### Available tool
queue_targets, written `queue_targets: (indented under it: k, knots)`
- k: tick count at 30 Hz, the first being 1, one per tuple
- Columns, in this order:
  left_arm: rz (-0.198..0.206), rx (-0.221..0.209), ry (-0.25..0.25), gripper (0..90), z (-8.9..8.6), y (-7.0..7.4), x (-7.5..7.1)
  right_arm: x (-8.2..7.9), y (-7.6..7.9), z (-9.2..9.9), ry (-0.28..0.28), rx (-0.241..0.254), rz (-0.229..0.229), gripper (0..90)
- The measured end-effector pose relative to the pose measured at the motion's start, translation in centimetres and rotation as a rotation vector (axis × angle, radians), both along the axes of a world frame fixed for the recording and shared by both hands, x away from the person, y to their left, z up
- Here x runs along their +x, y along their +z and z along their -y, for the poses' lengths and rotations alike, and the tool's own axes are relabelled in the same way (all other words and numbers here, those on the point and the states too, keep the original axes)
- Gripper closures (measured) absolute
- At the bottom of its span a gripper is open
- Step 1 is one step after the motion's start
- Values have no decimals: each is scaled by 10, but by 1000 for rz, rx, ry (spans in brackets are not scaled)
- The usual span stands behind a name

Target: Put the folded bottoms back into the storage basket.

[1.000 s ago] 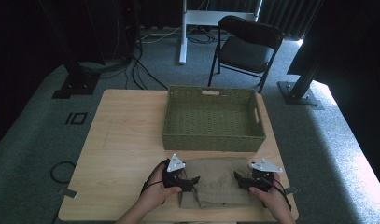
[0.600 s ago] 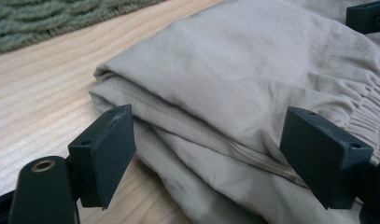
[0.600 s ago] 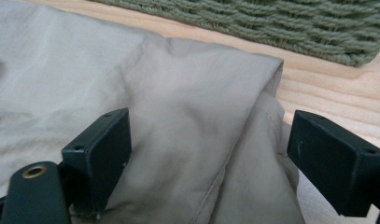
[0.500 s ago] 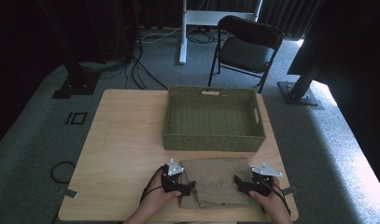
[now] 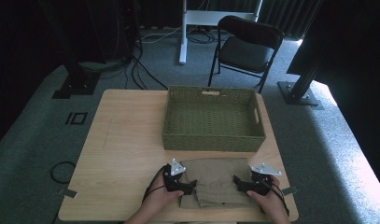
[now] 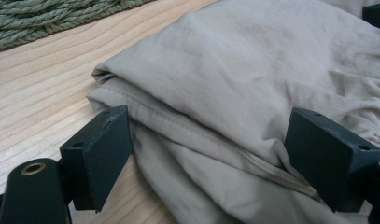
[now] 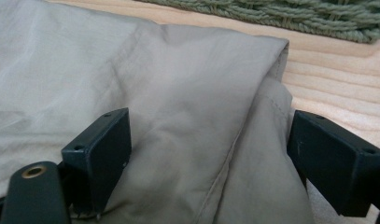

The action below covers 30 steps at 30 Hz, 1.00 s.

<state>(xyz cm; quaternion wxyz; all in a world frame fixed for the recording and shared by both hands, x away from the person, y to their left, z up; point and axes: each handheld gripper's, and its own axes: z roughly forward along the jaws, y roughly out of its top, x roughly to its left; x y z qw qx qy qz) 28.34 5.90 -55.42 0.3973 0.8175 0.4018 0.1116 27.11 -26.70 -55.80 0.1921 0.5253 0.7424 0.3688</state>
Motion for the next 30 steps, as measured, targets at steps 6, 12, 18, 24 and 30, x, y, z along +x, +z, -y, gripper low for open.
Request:
queue_targets:
  k: [6, 12, 18, 24, 30]
  knots:
    - [6, 14, 9, 160, 6, 0, 4, -1, 1, -3, -6, -30, 0, 180]
    - [30, 62, -16, 170, 13, 0, 8, -1, 4, -9, 38, -71, 2, 366]
    - [51, 42, -82, 474, 20, 1, 9, 1, 7, -12, 102, -65, -10, 584]
    - [31, 13, -123, 727, 21, 2, 11, 1, 10, -19, 107, -85, -21, 756]
    - [27, 16, -135, 760, 21, 9, 12, 1, 18, -17, 94, -59, -30, 799]
